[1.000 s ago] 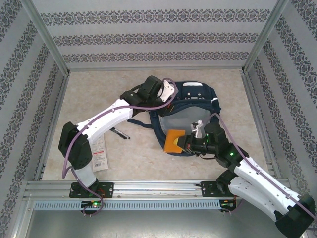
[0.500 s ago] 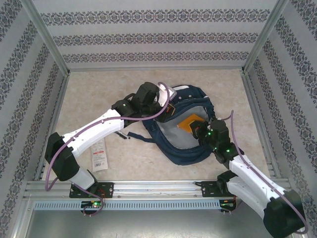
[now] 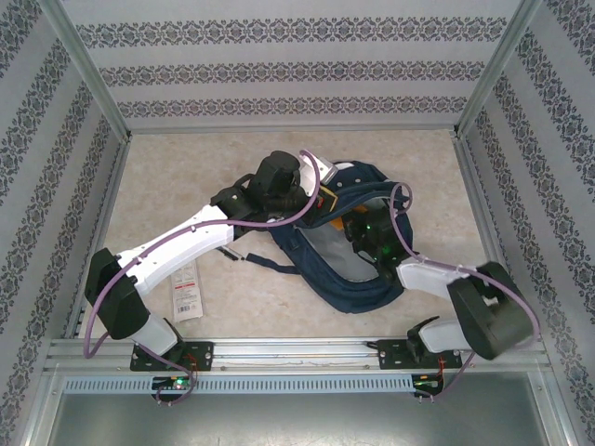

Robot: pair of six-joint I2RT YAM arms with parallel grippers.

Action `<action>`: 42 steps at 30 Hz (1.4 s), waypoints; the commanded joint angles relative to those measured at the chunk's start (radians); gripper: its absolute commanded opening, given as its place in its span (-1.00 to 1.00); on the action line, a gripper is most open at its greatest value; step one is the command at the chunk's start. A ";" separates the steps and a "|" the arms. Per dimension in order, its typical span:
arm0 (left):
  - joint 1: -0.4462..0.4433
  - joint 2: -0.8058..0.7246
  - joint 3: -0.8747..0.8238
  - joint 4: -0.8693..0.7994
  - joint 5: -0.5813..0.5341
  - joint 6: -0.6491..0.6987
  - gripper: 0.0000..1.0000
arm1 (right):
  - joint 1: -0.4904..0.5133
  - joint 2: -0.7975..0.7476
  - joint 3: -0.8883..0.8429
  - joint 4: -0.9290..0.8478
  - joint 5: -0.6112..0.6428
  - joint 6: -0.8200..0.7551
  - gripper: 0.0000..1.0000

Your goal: Pack the student bag

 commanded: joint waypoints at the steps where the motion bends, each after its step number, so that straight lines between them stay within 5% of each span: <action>1: -0.014 -0.030 0.099 0.181 0.052 0.030 -1.00 | 0.028 0.097 0.065 0.198 0.050 0.041 -0.92; 4: -0.014 -0.029 0.103 0.184 0.053 0.041 -1.00 | 0.057 0.198 0.092 0.291 0.074 0.093 -0.83; 9: -0.014 -0.035 0.078 0.198 0.047 0.048 -1.00 | 0.067 0.324 0.154 0.312 0.069 0.137 -0.25; 13: -0.014 -0.043 0.060 0.182 0.022 0.088 -1.00 | 0.065 0.351 0.170 0.267 0.036 0.158 -0.10; 17: -0.014 -0.045 0.043 0.178 0.000 0.133 -1.00 | 0.058 0.327 0.138 0.257 0.034 0.142 -0.21; 22: -0.012 -0.039 0.040 0.181 0.027 0.145 -1.00 | 0.043 0.332 0.144 0.264 -0.014 0.113 -1.00; 34: 0.008 -0.045 -0.005 0.239 0.186 0.099 -1.00 | 0.089 0.507 0.247 0.514 0.115 0.041 -1.00; 42: 0.039 -0.060 -0.013 0.230 0.203 0.071 -1.00 | 0.095 0.664 0.340 0.563 0.158 0.095 -0.49</action>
